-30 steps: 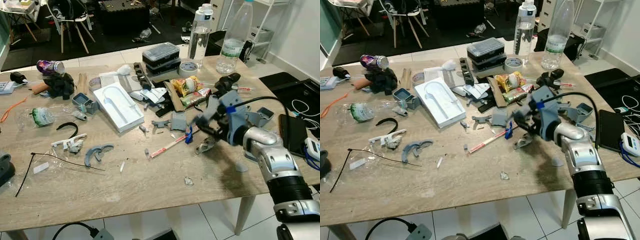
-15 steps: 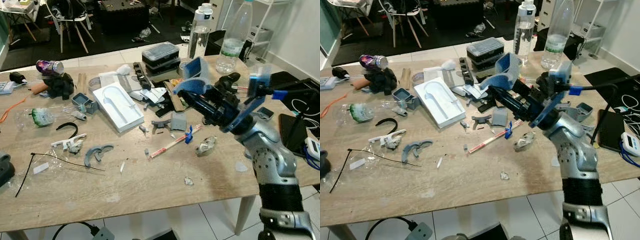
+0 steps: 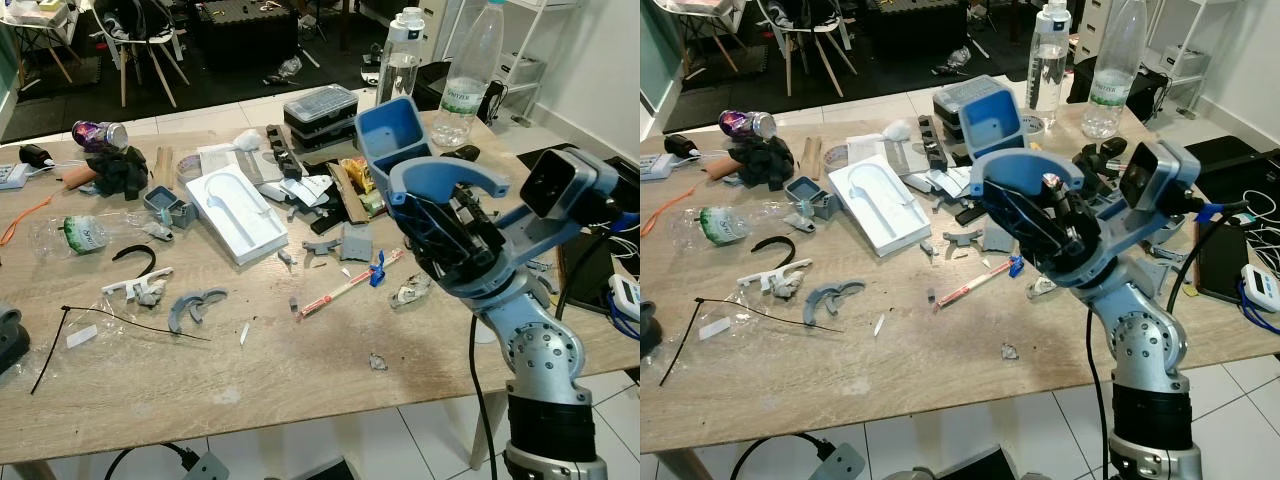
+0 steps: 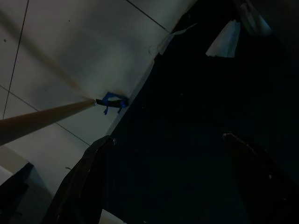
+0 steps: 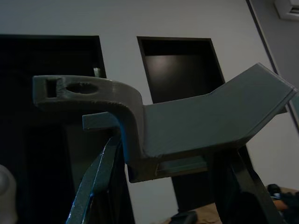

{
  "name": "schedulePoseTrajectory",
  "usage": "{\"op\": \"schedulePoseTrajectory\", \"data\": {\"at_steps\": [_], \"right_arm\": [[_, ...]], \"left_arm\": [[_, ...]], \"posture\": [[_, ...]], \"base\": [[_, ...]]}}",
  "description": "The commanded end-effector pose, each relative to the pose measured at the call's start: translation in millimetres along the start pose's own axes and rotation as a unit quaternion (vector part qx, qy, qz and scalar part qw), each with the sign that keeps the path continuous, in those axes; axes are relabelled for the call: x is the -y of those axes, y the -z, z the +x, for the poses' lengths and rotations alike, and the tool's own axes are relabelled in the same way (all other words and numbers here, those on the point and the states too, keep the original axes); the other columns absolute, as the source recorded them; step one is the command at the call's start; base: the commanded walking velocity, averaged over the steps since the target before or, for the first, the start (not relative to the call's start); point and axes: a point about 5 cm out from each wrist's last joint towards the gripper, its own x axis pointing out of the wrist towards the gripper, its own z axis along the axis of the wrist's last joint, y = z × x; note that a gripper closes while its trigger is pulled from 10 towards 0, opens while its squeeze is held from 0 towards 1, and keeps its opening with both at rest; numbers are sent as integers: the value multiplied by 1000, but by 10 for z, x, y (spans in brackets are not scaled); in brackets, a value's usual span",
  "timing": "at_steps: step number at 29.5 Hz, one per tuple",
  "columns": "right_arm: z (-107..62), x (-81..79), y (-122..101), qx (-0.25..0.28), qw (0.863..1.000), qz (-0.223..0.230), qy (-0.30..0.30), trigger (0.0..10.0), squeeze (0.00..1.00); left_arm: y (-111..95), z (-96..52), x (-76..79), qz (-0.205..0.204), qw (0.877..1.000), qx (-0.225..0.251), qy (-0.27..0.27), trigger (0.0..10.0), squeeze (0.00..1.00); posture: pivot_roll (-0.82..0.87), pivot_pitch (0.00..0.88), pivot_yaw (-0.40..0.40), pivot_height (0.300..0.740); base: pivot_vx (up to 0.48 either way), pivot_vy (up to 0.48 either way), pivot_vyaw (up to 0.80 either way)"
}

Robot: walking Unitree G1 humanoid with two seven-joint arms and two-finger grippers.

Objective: Picking trash to rubbish bin

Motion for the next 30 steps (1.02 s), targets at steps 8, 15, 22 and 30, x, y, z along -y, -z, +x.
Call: {"op": "schedulePoseTrajectory", "data": {"at_steps": [8,15,22,30], "right_arm": [[77,17,19,33,999,17,7,10000,0],[167,-48,31,64,992,82,-76,10000,0],[544,166,11,56,987,90,-121,10000,0],[857,342,122,-23,990,56,-126,10000,0]], "left_arm": [[43,-4,2,6,1000,-3,5,10000,0],[73,-1,68,9,1000,-4,13,10000,0],[51,0,58,13,1000,-2,14,10000,0],[57,-8,-4,-4,1000,1,10,10000,0]], "posture": [[-62,49,42,740],[-60,62,55,740],[-62,56,58,740],[-39,53,44,740]], "base": [[0,0,0],[0,0,0],[0,0,0],[0,0,0]]}}
